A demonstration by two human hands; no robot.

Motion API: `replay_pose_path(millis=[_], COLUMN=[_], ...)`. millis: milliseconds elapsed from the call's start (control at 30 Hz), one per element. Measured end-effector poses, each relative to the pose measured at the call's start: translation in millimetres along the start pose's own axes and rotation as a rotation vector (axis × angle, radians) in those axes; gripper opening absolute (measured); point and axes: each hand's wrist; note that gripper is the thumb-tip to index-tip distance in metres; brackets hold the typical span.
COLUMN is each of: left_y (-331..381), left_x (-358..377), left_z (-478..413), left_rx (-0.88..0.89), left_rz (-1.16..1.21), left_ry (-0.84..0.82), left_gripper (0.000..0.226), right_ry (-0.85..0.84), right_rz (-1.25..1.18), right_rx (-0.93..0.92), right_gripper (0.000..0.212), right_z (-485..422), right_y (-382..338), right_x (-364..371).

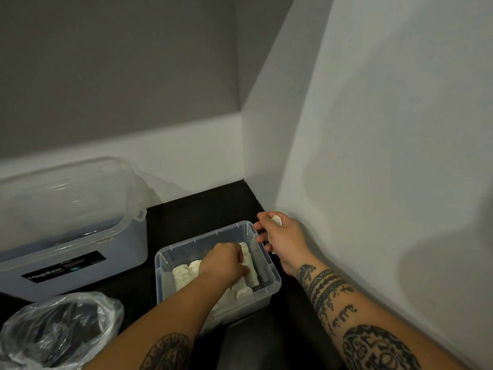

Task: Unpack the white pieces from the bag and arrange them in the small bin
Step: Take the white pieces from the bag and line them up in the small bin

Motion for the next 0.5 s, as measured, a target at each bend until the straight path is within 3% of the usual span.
replay_pose_path(millis=[100,200,300,367,500], left_y=[0,7,20,26,32], left_x=[-17,-45,-76,-88,-98], left_z=[3,4,6,4,-4], left_rx=[0.030,0.048,0.116,0.175,0.273], left_rz=[0.091,0.346,0.568,0.578,0.295], left_ry=[0.110,0.321,0.472,0.438,0.146], left_gripper=[0.016,0.014,0.009,0.005,0.027], right_ry=[-0.061,-0.146,-0.217,-0.292,-0.399], right_rz=[-0.228,-0.474,-0.509,-0.476,-0.285], right_rx=[0.127,0.302,0.385,0.405,0.374], right_gripper=[0.022,0.044,0.064,0.074,0.083], right_z=[0,3,5,7,15], right_y=[-8,-18,-23,-24,-28], right_x=[2,4,6,8,10])
Point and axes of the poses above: each hand's wrist, its own z-axis away from the middle knuckle, its own x-axis out of the palm, y = z × x, and after that the axes turned 8 degrees about y, right-handed
